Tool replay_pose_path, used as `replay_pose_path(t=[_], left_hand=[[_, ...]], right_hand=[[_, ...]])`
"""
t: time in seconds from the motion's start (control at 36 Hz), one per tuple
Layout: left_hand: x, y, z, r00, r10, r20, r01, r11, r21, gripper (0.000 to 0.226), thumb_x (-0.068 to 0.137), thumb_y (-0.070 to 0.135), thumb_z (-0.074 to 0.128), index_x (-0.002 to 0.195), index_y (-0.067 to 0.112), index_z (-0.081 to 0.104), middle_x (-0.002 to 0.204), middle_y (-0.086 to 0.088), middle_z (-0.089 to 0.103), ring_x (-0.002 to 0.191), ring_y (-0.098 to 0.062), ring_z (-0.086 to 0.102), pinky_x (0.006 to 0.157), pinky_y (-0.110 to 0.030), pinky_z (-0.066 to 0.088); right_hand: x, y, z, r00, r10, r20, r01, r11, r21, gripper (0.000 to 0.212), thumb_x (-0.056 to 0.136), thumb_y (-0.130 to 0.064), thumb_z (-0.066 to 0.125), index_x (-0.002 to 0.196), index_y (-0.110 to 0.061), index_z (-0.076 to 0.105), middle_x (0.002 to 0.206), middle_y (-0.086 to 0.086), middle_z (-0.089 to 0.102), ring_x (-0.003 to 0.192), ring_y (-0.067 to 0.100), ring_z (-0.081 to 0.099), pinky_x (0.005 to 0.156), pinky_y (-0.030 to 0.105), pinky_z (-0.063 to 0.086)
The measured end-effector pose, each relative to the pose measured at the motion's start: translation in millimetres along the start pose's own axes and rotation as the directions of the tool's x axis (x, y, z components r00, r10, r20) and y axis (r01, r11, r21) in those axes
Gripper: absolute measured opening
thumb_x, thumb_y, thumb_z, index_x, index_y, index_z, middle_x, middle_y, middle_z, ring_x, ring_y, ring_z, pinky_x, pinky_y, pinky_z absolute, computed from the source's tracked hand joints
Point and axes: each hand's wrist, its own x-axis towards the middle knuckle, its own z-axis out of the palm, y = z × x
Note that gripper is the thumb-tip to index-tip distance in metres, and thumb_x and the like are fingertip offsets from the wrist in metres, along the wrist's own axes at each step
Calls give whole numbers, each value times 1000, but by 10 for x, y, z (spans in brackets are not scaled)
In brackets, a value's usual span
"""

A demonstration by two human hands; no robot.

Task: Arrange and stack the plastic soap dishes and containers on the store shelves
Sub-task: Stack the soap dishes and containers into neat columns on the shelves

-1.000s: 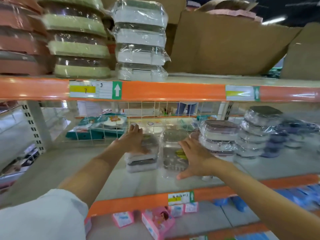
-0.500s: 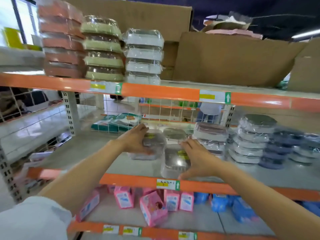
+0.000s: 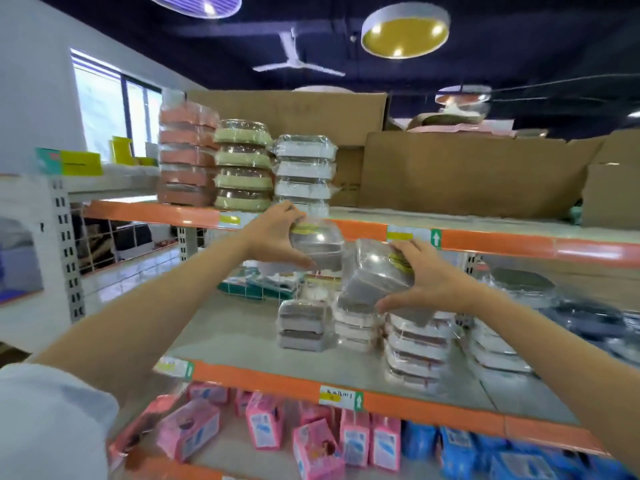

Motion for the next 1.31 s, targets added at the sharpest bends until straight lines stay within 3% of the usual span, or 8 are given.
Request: replay_pose_path(t=[0.19, 0.42, 0.75, 0.83, 0.89, 1.06, 1.19, 1.31], left_hand=[[253, 50, -503, 991, 7, -137, -22, 994, -109, 115, 35, 74, 59, 131, 10, 50, 117, -3, 45, 103, -16, 47, 77, -20, 38], [802, 38, -636, 973, 10, -233, -61, 975, -213, 119, 38, 73, 63, 140, 13, 43, 123, 7, 43, 111, -12, 46, 89, -21, 34], [1829, -34, -498, 971, 2, -239, -99, 912, -397, 86, 70, 44, 79, 140, 16, 38, 126, 2, 49, 108, -13, 51, 82, -18, 40], [2010, -26, -368, 978, 37, -203, -115, 916, -385, 85, 69, 47, 78, 139, 18, 38, 123, 2, 49, 107, -13, 52, 77, -16, 43], [2114, -12, -282, 979, 60, -195, -131, 920, -370, 84, 69, 48, 78, 137, 17, 39, 123, 1, 50, 107, -14, 52, 85, -22, 47], [2360, 117, -77, 981, 109, -160, -158, 927, -340, 85, 68, 46, 80, 135, 15, 39, 125, 2, 50, 112, -14, 50, 94, -26, 43], [2444, 208, 8, 988, 107, -112, -138, 935, -326, 80, 68, 46, 80, 131, 16, 41, 124, 1, 51, 111, -15, 52, 95, -31, 46], [2462, 192, 88, 993, 87, -78, -108, 945, -310, 73, 67, 49, 80, 122, 17, 44, 121, 2, 52, 109, -14, 52, 91, -30, 47]], right_hand=[[290, 83, -418, 994, 11, -106, -10, 1000, 11, 108, 55, -65, 70, 143, -18, 29, 122, -4, 34, 116, 13, 34, 102, 31, 33], [989, 369, -719, 983, 57, -174, -66, 997, -46, 100, 66, -56, 76, 145, -16, 29, 130, 0, 36, 123, 18, 33, 108, 40, 34], [2071, 875, -557, 981, 191, 23, -185, 968, -168, 96, 70, -64, 70, 145, -16, 32, 137, 4, 39, 126, 20, 38, 106, 32, 35], [2224, 959, -471, 976, 204, 72, -196, 975, -103, 92, 74, -59, 69, 146, -17, 31, 141, 1, 37, 129, 18, 38, 103, 27, 33], [2274, 1014, -455, 974, 202, 105, -200, 979, -24, 93, 75, -55, 71, 148, -17, 26, 145, 0, 32, 132, 18, 35, 107, 28, 32], [2232, 1312, -491, 965, 140, 224, -231, 857, 461, 100, 67, -37, 84, 146, -24, 25, 135, -9, 45, 124, 11, 44, 105, 28, 38], [2229, 1453, -531, 991, 68, 114, -128, 711, 691, 106, 55, -37, 89, 143, -24, 32, 136, -1, 54, 122, 15, 54, 104, 34, 44], [2224, 1488, -591, 991, 135, 2, -86, 620, 780, 121, 54, -39, 87, 150, -26, 15, 129, -2, 50, 119, 19, 55, 106, 40, 41]])
